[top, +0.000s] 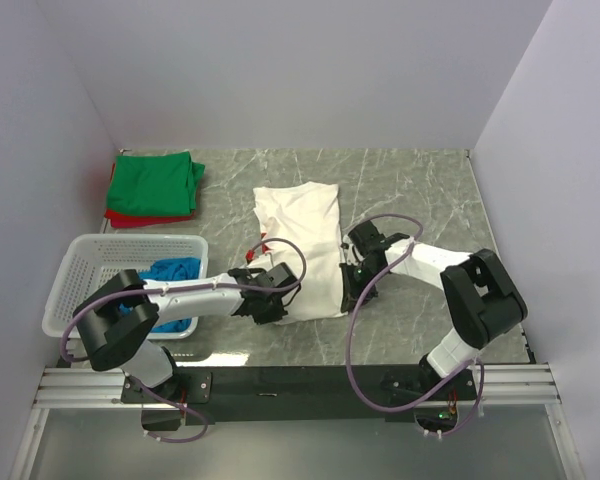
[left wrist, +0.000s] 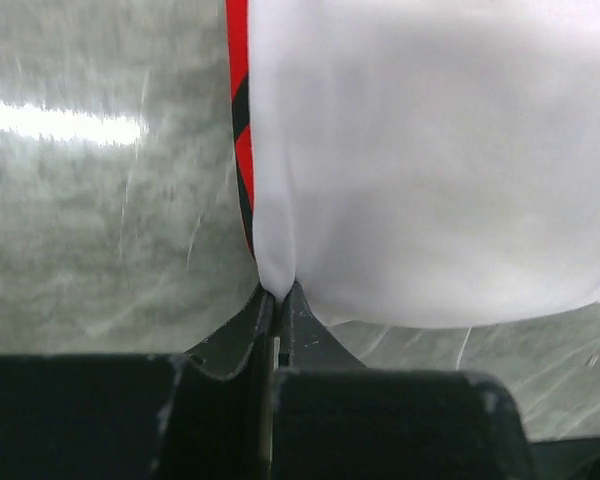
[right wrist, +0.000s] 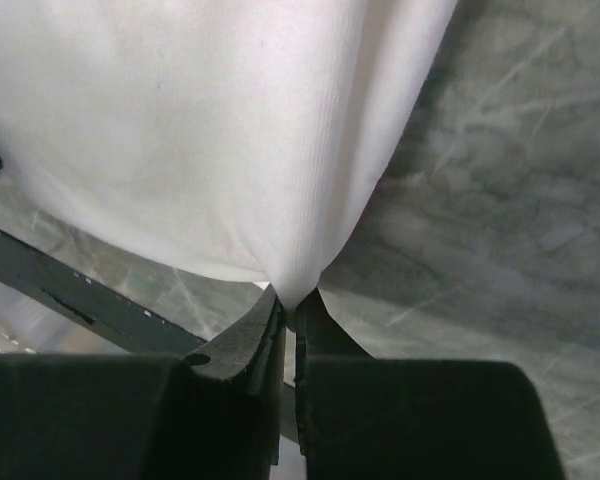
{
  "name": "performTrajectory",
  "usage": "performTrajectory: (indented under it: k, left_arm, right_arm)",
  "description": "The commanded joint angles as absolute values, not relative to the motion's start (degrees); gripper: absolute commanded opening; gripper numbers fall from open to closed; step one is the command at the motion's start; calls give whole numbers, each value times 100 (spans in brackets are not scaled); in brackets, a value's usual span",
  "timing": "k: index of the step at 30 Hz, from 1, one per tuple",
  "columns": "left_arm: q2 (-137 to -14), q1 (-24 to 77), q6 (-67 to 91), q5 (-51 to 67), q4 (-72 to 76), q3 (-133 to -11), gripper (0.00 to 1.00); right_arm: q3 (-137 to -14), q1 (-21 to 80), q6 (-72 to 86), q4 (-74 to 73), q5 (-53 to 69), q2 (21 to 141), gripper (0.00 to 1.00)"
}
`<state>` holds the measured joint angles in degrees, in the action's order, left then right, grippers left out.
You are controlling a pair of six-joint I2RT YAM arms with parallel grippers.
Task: Fold and stack the t-shirts
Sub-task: Fold the tshirt
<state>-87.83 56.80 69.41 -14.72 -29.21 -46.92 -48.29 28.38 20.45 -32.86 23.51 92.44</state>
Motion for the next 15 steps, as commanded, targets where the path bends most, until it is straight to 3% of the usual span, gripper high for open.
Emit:
performTrajectory:
  k: [1, 15]
  left_arm:
    - [-8570, 5862, 6820, -932, -3542, -4562, 1]
    - [-7604, 6301, 6960, -158, -3454, -4307, 1]
  right_arm:
    - [-5062, 2909, 1793, -3726, 2250, 8807, 0]
    - [-4869, 3252, 1836, -4798, 2259, 7463, 0]
